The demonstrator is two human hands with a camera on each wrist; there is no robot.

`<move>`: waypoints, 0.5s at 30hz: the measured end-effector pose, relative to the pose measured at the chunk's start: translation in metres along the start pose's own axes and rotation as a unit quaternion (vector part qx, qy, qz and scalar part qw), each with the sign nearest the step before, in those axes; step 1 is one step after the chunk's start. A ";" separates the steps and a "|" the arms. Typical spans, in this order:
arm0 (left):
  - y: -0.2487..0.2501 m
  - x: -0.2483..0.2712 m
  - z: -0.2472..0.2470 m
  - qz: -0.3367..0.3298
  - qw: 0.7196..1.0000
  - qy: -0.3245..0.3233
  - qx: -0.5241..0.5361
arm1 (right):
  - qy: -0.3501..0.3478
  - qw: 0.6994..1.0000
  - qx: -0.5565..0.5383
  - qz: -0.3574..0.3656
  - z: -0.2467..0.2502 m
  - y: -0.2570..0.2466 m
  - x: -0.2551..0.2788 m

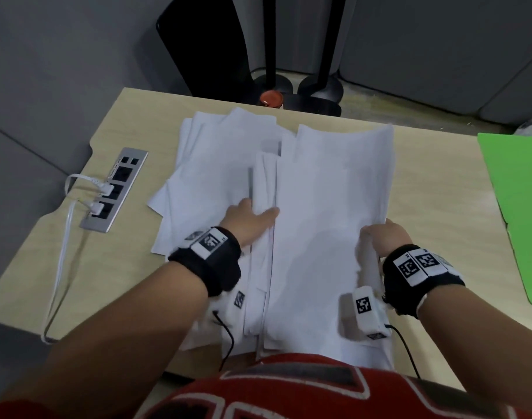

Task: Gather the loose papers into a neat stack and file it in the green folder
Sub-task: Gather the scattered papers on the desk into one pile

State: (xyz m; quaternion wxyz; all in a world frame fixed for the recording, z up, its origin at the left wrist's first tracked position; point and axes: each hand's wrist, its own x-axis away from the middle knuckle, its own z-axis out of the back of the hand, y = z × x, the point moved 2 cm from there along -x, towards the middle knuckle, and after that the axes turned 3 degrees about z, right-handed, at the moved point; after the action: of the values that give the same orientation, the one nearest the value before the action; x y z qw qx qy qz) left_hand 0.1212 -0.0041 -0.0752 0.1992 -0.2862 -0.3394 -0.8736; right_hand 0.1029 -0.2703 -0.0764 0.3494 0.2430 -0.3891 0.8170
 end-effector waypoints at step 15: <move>-0.030 -0.043 0.066 0.074 0.975 0.171 -0.118 | 0.045 0.998 -0.052 -0.006 0.000 -0.001 -0.003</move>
State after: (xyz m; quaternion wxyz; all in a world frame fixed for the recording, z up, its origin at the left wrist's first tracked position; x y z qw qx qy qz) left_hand 0.1613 0.0694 -0.0768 0.2834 -0.1786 -0.1726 -0.9263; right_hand 0.1059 -0.2709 -0.0776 0.3835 0.1899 -0.4133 0.8038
